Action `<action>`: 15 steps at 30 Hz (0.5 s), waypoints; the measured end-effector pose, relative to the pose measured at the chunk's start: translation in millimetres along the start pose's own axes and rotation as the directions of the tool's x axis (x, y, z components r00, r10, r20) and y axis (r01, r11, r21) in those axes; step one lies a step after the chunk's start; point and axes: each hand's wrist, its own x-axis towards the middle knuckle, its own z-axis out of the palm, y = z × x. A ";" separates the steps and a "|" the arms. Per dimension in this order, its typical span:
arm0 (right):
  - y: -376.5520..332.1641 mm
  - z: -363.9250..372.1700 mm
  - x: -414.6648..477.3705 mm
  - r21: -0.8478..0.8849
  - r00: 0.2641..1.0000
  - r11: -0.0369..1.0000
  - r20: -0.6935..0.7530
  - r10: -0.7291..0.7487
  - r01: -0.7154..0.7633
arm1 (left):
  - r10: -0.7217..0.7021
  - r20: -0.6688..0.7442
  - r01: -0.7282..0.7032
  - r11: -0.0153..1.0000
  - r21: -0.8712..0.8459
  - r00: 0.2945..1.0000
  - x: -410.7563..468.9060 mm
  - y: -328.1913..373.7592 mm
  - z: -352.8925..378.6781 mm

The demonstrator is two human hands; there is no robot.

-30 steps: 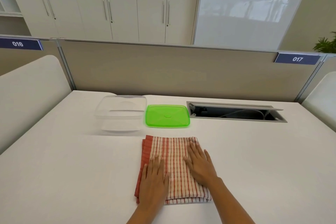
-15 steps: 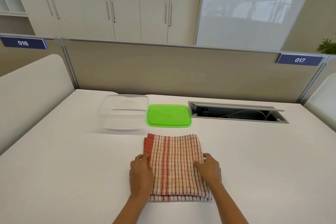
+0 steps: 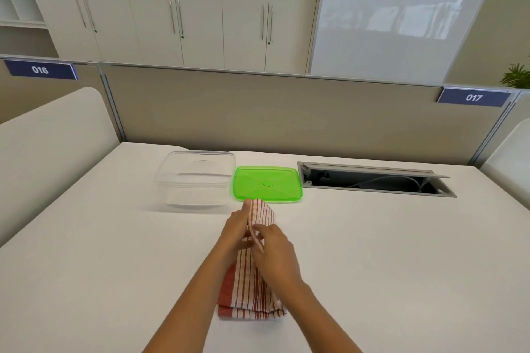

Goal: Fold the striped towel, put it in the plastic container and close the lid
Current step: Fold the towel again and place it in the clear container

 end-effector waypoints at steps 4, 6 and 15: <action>-8.0 11.2 -10.0 0.133 0.998 0.991 0.063 -0.032 0.024 | 0.132 -0.071 -0.114 0.970 0.215 0.989 17.7 -0.7 -8.2; -6.2 13.4 -15.1 0.175 0.996 0.984 0.081 -0.044 0.029 | 0.177 -0.109 -0.145 0.957 0.250 0.978 20.1 -1.9 -12.9; 6.0 40.5 -50.5 -0.161 0.932 0.973 0.348 -0.098 0.162 | 0.147 -0.165 -0.108 0.968 0.225 0.975 34.5 -6.8 -30.8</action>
